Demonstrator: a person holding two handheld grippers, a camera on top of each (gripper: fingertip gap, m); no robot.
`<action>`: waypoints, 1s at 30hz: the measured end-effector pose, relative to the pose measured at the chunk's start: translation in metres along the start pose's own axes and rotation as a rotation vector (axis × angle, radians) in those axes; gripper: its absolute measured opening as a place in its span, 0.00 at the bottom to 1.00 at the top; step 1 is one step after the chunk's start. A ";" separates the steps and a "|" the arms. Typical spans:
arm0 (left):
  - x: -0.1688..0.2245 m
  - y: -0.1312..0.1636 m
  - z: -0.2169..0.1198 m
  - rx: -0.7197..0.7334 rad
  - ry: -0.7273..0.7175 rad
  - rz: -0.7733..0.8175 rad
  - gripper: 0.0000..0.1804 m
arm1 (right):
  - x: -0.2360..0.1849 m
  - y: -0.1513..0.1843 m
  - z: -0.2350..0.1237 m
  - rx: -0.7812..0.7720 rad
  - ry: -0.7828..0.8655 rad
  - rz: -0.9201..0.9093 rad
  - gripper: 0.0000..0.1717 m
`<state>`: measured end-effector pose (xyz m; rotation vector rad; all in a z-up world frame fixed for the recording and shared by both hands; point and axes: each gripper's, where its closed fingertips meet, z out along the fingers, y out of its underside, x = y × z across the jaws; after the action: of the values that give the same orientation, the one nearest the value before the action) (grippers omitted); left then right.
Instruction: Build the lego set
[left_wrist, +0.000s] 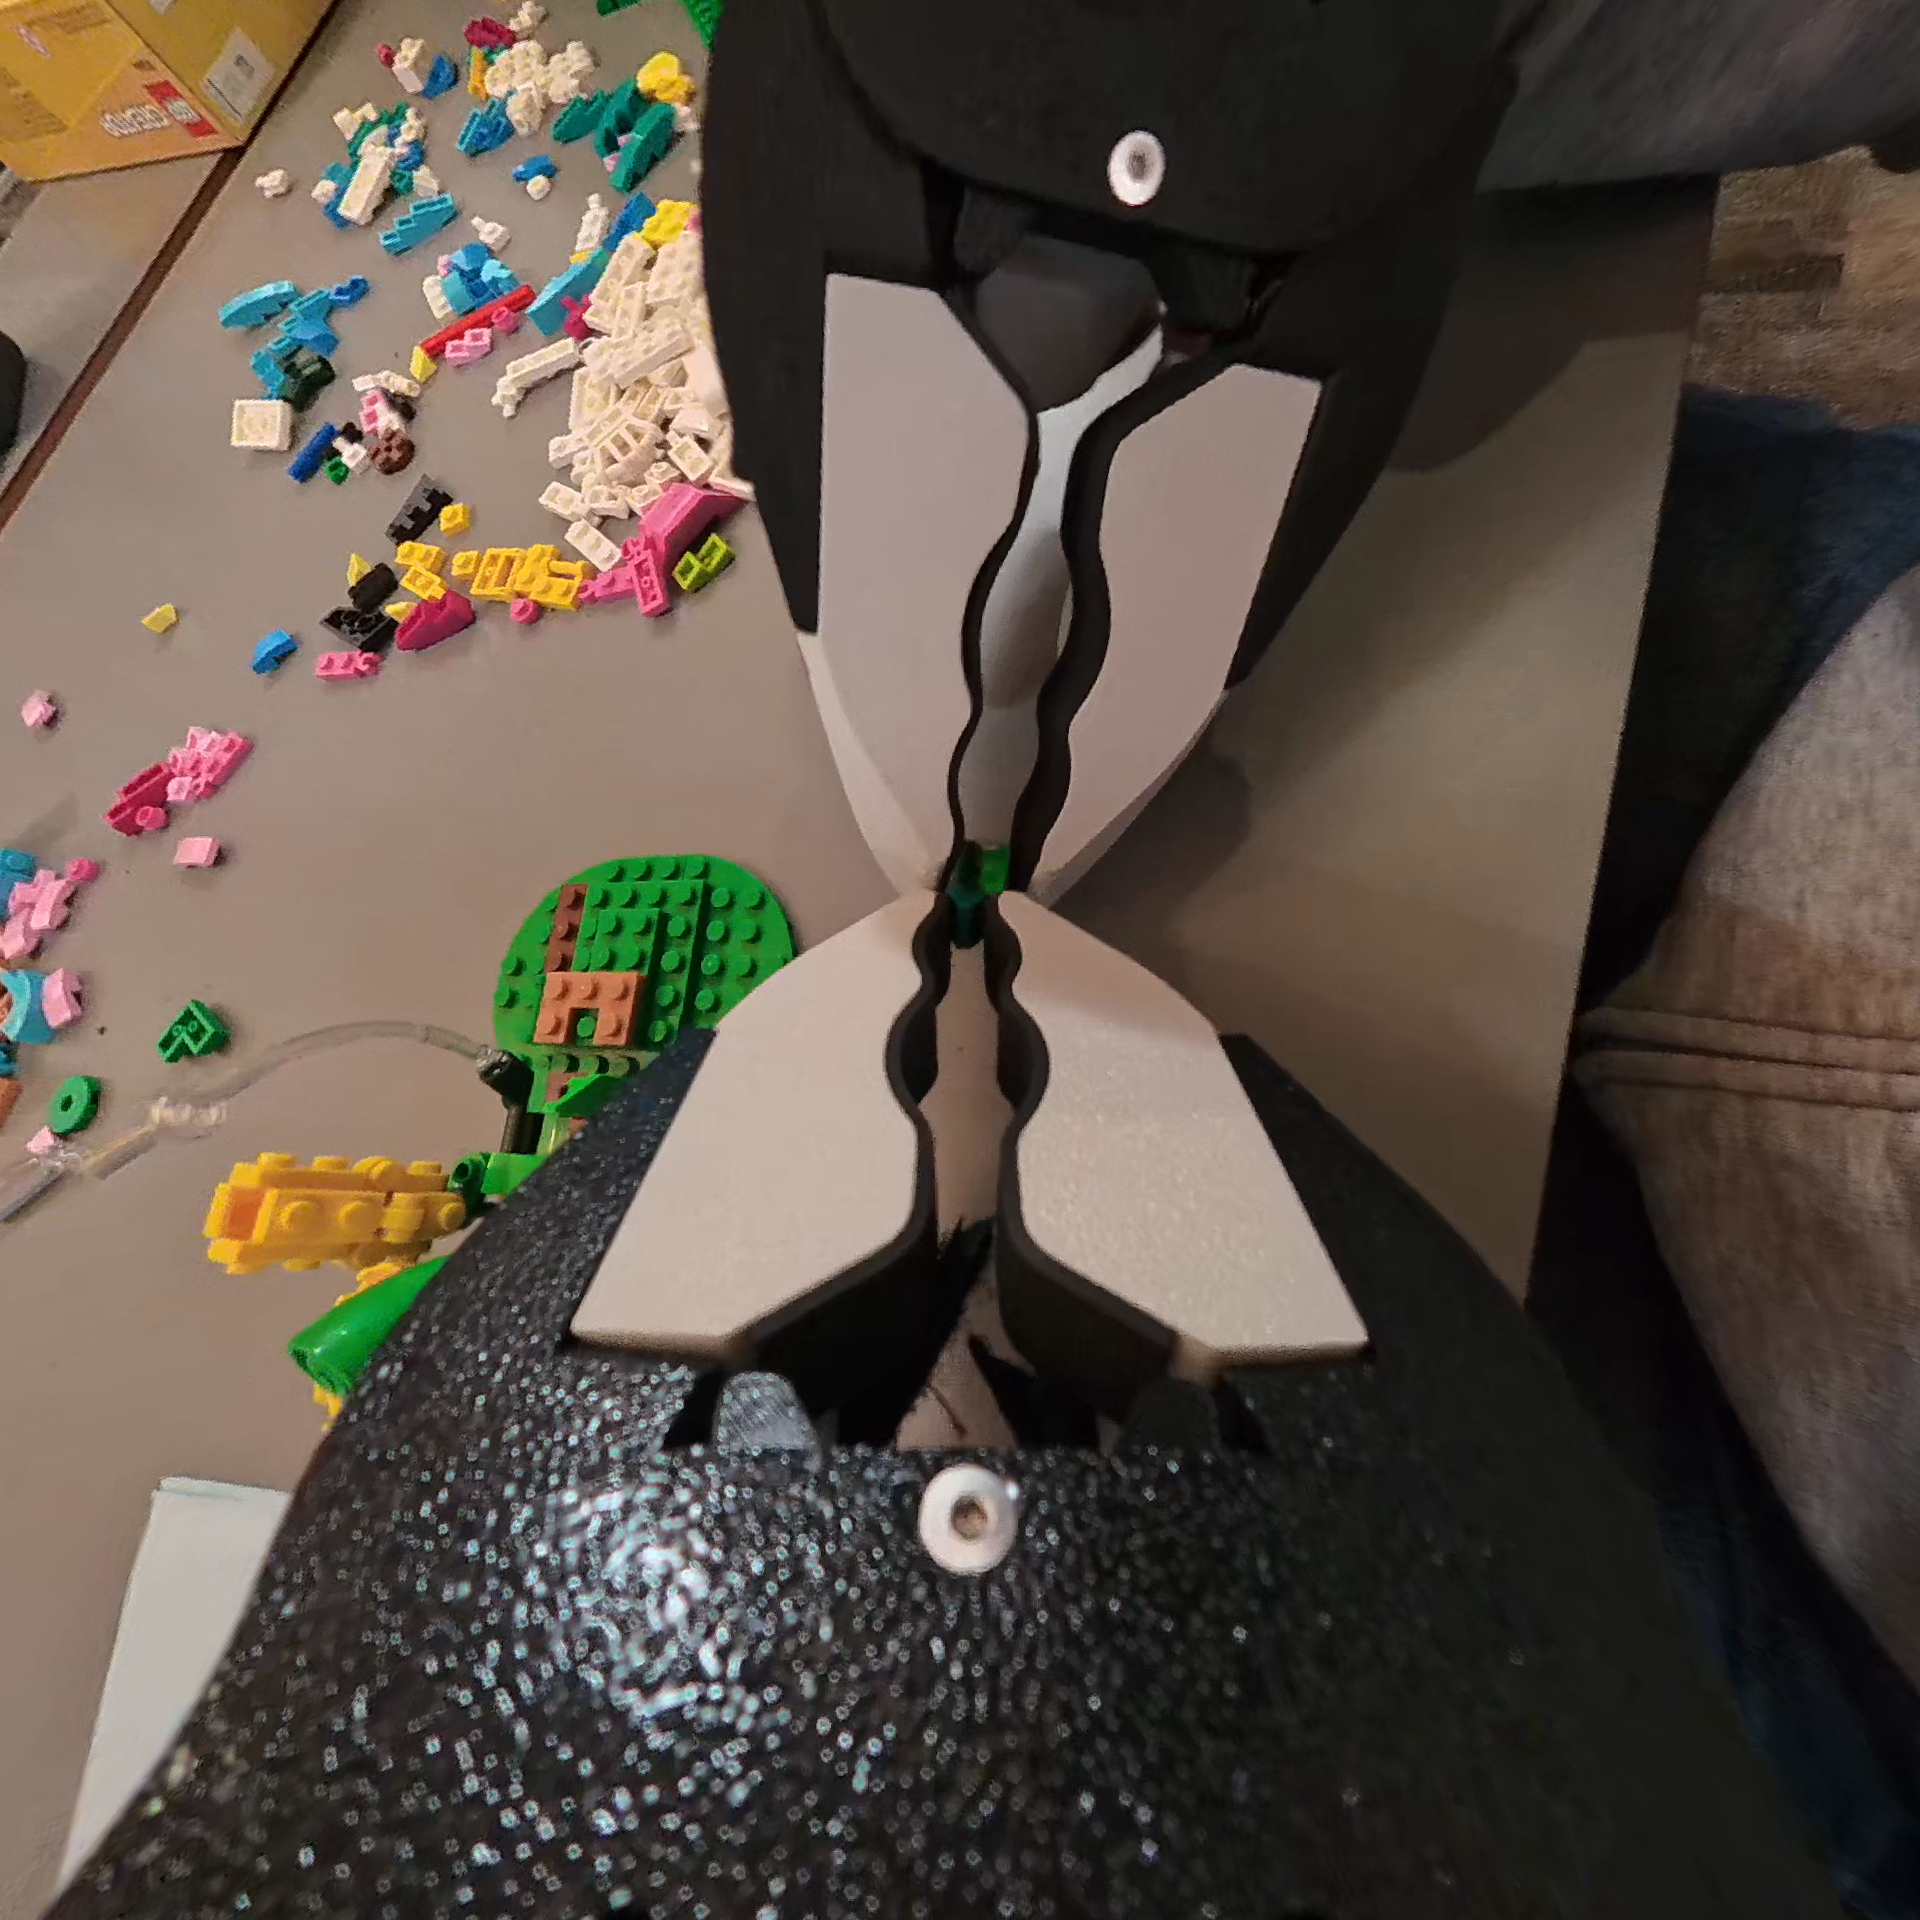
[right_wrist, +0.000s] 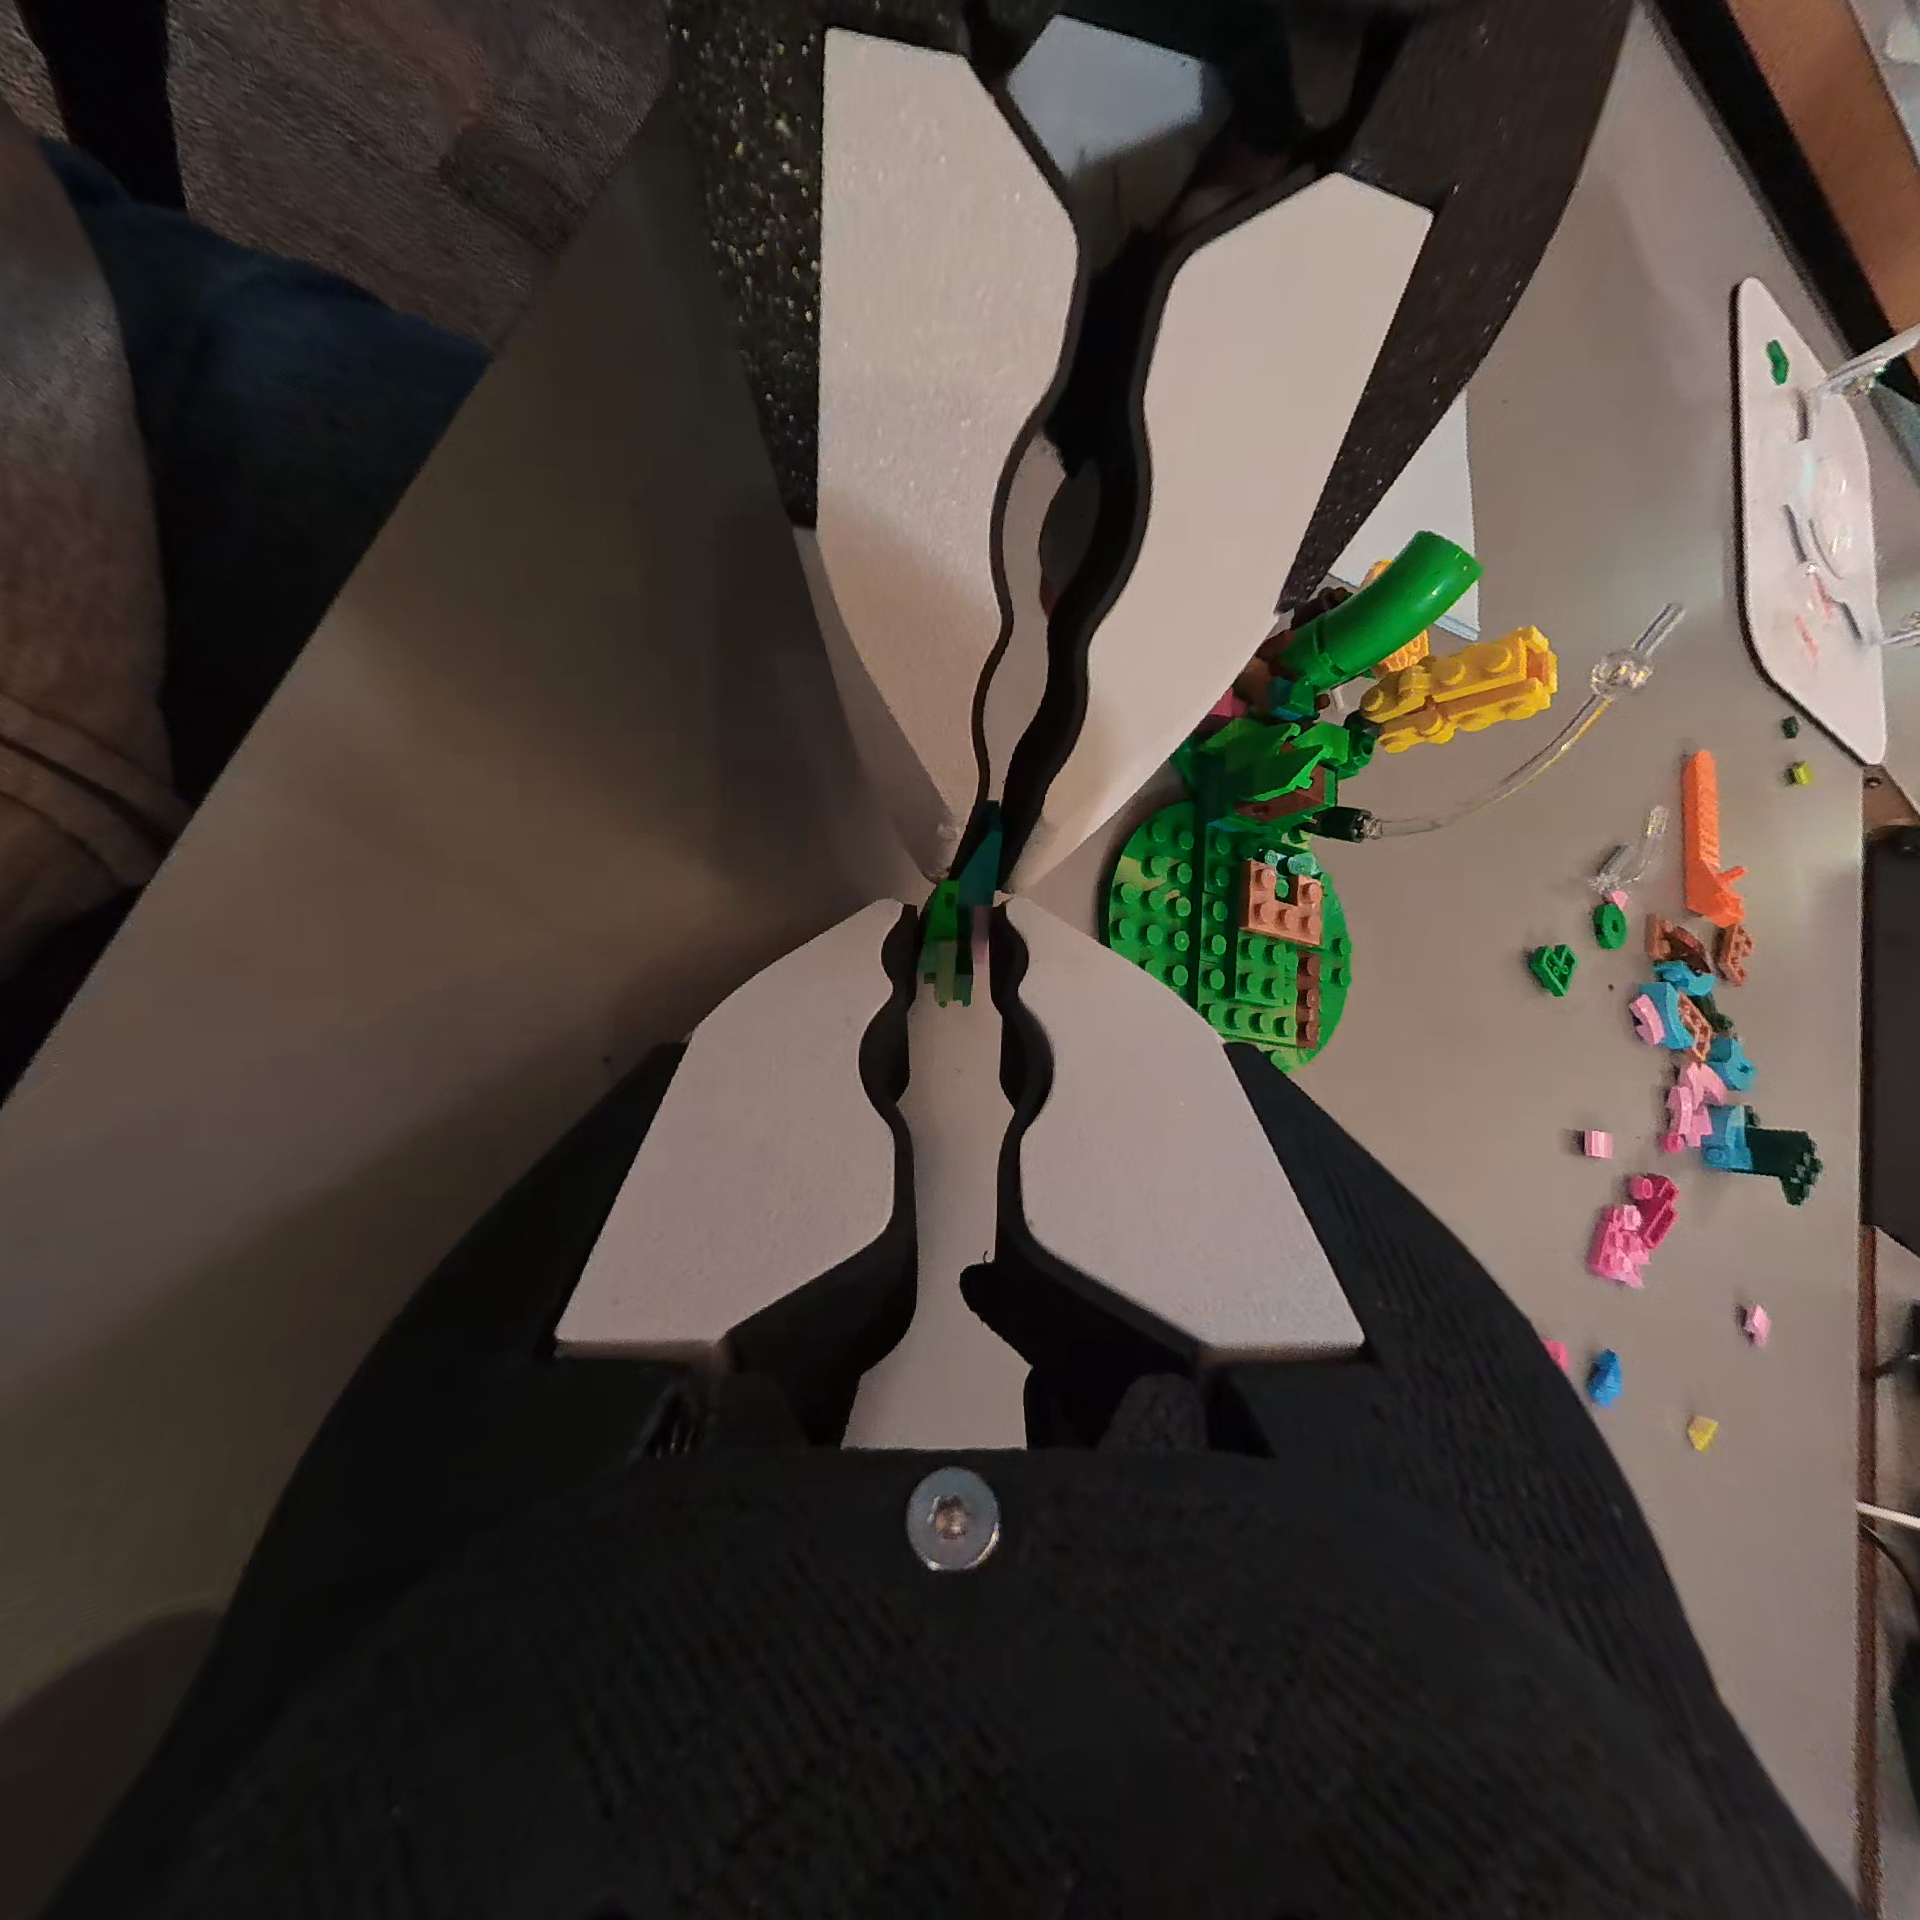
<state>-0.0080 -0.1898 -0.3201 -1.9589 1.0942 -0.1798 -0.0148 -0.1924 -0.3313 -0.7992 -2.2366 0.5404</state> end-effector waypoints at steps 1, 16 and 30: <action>-0.002 -0.001 0.000 0.011 -0.010 -0.026 0.04 | 0.002 0.000 0.000 0.003 0.003 0.012 0.07; -0.087 0.022 -0.055 0.056 -0.348 -0.245 0.30 | 0.073 -0.006 -0.024 0.388 0.298 0.473 0.06; -0.093 0.048 -0.048 -0.014 -0.344 -0.343 0.15 | 0.085 -0.006 -0.033 0.453 0.418 0.501 0.06</action>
<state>-0.1177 -0.1610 -0.3011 -2.0833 0.5373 -0.0156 -0.0418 -0.1351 -0.2658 -1.1080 -1.4509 0.9718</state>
